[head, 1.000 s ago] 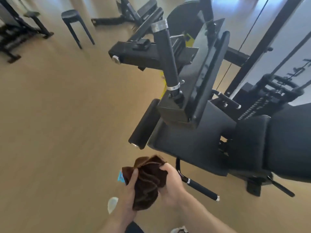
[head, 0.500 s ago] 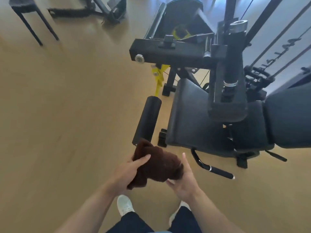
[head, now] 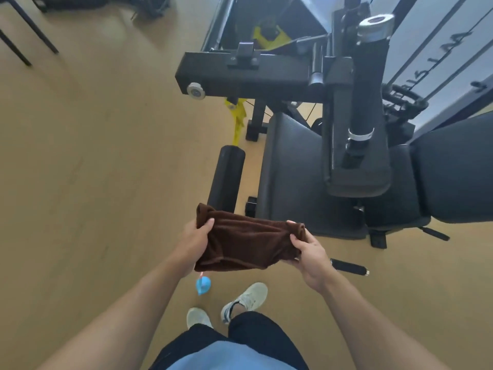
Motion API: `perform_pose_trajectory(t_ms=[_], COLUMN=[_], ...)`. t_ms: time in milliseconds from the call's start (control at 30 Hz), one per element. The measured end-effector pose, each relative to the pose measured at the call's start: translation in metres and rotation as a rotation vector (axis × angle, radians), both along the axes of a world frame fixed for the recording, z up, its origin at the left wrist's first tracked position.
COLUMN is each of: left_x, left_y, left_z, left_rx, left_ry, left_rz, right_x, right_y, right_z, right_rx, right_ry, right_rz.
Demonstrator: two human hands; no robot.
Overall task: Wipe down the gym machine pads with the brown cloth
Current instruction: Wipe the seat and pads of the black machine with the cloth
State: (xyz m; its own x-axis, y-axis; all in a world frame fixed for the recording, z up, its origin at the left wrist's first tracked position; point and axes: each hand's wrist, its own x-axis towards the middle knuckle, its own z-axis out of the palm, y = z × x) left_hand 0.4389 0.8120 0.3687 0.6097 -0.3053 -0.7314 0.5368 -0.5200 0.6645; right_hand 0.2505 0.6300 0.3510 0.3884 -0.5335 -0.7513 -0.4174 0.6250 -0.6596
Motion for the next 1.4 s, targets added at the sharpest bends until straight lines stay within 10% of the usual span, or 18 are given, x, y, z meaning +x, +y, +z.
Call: perform_pose_trajectory(t_ms=[667,1000,1400], left_x=[0.068,0.049,0.127], left_y=[-0.094,-0.116,-0.189], left_z=[-0.071,-0.166,-0.190], left_rx=[-0.122,-0.141,-0.303], left_ry=[0.076,0.126,-0.060], left_rz=[-0.223,-0.537,-0.524], right_x=[0.075,0.151,0.263], right_y=[-0.094,-0.035,-0.180], right_z=[-0.001,-0.156,-0.187], right_rx=[-0.480,-0.767,-1.276], right_ry=[0.472,0.833,0.649], right_rz=[0.107,0.466,0.825])
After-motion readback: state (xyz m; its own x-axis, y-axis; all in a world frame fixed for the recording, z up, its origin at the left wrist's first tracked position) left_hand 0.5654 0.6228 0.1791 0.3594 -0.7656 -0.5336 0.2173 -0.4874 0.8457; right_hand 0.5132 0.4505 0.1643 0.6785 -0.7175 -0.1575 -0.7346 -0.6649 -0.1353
